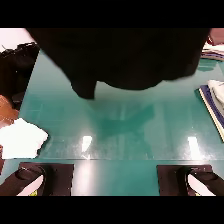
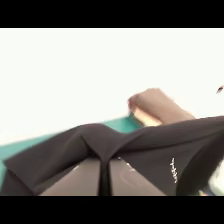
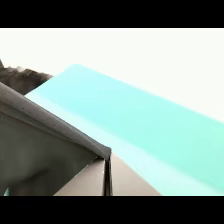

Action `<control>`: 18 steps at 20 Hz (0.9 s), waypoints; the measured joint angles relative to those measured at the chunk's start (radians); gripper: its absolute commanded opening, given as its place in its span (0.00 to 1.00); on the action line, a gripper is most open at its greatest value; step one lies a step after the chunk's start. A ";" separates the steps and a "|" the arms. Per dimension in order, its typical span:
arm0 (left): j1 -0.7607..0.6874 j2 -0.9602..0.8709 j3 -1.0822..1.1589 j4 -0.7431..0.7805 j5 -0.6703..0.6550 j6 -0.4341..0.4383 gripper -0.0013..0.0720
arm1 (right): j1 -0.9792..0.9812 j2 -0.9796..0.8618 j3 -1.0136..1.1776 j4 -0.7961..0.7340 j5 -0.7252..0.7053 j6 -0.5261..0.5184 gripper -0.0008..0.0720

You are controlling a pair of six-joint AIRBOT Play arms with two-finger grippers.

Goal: Fold the shirts.

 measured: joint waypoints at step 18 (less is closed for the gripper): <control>0.001 -0.519 -0.463 0.053 -0.045 0.038 0.06 | 0.000 -0.546 -0.219 -0.120 0.121 0.193 0.04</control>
